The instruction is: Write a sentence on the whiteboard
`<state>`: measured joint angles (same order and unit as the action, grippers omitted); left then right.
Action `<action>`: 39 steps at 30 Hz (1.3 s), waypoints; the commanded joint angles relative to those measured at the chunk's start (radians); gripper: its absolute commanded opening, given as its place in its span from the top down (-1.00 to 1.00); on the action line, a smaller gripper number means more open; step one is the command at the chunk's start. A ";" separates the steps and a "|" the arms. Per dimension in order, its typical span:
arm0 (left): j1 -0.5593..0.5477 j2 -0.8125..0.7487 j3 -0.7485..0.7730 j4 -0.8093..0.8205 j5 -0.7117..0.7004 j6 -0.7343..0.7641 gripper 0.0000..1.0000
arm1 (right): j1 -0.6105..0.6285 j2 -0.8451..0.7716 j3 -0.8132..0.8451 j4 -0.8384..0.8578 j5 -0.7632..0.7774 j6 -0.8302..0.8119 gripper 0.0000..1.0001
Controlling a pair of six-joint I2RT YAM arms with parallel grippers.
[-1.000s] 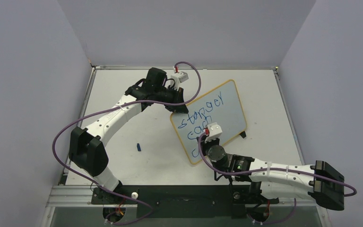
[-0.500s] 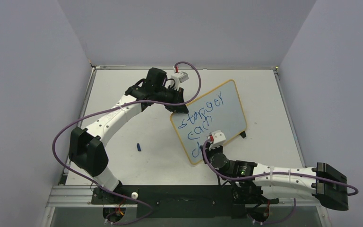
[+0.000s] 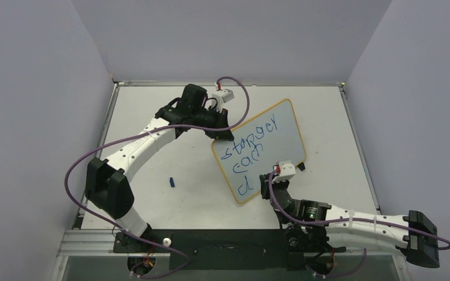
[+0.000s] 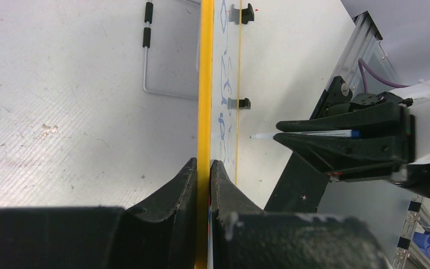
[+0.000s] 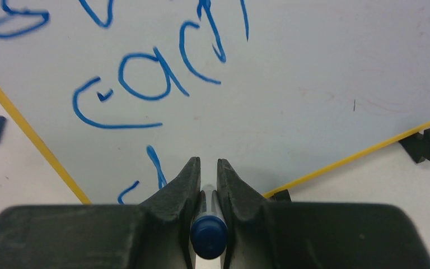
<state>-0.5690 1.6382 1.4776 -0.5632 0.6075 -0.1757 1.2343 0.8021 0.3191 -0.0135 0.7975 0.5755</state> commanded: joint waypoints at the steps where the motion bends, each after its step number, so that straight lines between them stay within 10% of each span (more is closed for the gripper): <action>1: 0.001 -0.041 0.000 0.037 -0.077 0.039 1.00 | -0.007 -0.117 -0.004 0.092 0.060 -0.018 1.00; 39: -0.011 -0.061 -0.014 0.050 -0.104 -0.050 1.00 | -0.156 0.013 -0.176 0.555 -0.131 0.131 1.00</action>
<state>-0.5751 1.6283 1.4693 -0.5568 0.5892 -0.2119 1.0855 0.7872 0.1162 0.4850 0.7139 0.6899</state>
